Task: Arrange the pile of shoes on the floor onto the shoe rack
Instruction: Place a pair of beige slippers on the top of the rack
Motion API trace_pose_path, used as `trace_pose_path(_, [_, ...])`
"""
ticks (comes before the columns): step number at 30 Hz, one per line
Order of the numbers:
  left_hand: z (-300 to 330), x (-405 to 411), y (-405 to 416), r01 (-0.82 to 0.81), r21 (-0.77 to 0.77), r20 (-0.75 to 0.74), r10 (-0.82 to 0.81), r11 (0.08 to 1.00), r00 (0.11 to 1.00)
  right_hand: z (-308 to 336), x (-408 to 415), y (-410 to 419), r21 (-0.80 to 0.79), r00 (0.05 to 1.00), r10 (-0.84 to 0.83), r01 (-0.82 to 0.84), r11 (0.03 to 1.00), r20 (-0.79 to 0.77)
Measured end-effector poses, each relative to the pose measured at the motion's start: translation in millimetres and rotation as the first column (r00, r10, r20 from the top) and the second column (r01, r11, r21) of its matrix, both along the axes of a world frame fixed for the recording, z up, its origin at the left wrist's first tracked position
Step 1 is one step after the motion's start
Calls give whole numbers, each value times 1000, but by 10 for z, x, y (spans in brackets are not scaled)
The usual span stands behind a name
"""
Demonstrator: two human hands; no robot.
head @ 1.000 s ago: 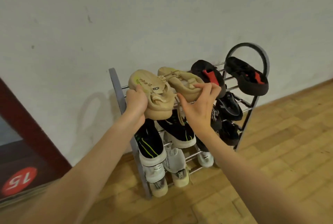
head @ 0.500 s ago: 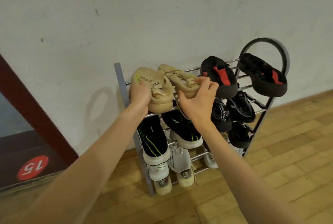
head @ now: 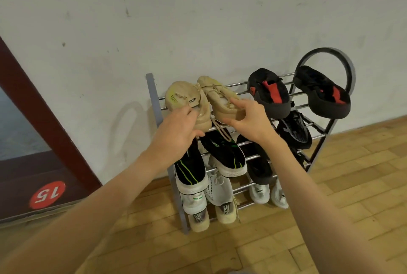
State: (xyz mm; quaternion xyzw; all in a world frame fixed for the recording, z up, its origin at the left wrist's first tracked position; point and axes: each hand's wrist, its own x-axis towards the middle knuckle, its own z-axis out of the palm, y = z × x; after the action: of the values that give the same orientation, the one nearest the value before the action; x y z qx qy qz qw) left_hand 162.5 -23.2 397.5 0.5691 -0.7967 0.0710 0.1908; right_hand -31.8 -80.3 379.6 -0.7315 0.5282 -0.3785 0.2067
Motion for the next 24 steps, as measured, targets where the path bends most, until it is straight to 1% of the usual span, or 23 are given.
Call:
trace_pose_path(2, [-33, -4, 13, 20, -82, 91, -12, 996, 996, 3, 52, 9, -26, 1000, 6, -6, 1000, 1])
trace_pose_path(3, [-46, -1, 24, 29, -118, 103, -16, 993, 995, 2, 76, 11, -36, 1000, 8, -8, 999, -2])
trace_pose_path(9, [-104, 106, 110, -24, -244, 77, 44, 969, 996, -34, 110, 60, -54, 999, 32, -33, 998, -18])
trace_pose_path(13, [-104, 91, 142, -78, -235, 63, 95, 969, 993, -70, 146, 98, -74, 999, 52, -53, 996, -11])
trace_pose_path(15, [-84, 45, 152, -115, -194, 57, 128, 974, 990, -76, 139, 111, -68, 996, 83, -84, 994, -20])
trace_pose_path(17, [-60, -6, 159, -150, -150, 26, 155, 977, 988, -47, 116, 146, -54, 991, 119, -123, 991, -63])
trace_pose_path(18, [-46, -42, 164, -156, -141, 13, 159, 978, 987, -10, 90, 177, -69, 989, 124, -130, 989, -82])
trace_pose_path(19, [-27, -82, 172, -151, -143, -1, 153, 978, 988, 33, 48, 201, -121, 990, 110, -120, 985, -87])
trace_pose_path(20, [-3, -133, 174, -132, -157, -22, 131, 979, 991, 80, -10, 212, -210, 995, 74, -87, 974, -69])
trace_pose_path(22, [59, -261, 166, -62, -200, -41, 55, 978, 998, 140, -180, 199, -392, 999, -41, 49, 919, 28])
trace_pose_path(24, [116, -406, 126, 7, -222, -18, -11, 975, 1000, 135, -417, 138, -479, 970, -191, 242, 844, 153])
